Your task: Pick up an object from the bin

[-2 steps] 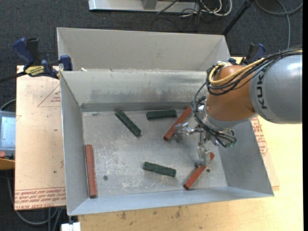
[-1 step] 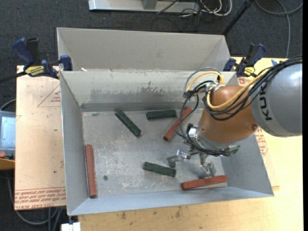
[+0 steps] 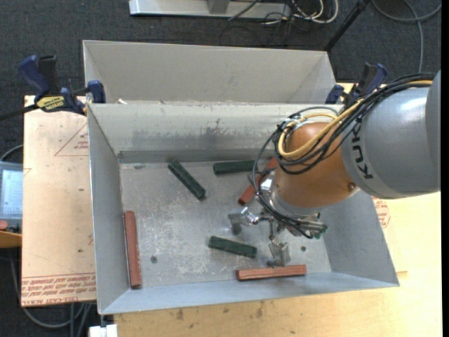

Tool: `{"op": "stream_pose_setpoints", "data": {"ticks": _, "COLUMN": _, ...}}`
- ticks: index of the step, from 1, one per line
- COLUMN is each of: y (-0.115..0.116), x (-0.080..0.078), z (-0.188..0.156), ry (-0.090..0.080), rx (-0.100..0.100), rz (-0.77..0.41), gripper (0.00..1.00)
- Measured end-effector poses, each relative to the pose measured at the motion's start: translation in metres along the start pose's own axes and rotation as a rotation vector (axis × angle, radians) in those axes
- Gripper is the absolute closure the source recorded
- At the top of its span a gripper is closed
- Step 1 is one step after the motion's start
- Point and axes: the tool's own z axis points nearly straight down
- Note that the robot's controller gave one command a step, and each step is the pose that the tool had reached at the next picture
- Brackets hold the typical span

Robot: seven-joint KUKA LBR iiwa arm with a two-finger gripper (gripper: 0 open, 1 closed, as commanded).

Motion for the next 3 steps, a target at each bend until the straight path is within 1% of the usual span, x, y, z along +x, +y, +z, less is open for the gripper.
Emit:
{"op": "stream_pose_setpoints", "data": {"ticks": 1, "y": 0.02, "x": -0.015, "z": 0.004, "ry": -0.005, "rx": 0.005, "rz": 0.092, "gripper": 0.0}}
{"op": "stream_pose_setpoints", "data": {"ticks": 2, "y": 0.021, "x": -0.013, "z": 0.005, "ry": 0.0, "rx": 0.001, "rz": 0.093, "gripper": 1.0}}
{"op": "stream_pose_setpoints", "data": {"ticks": 3, "y": 0.011, "x": -0.002, "z": -0.133, "ry": -0.004, "rx": 0.005, "rz": 0.157, "gripper": 1.0}}
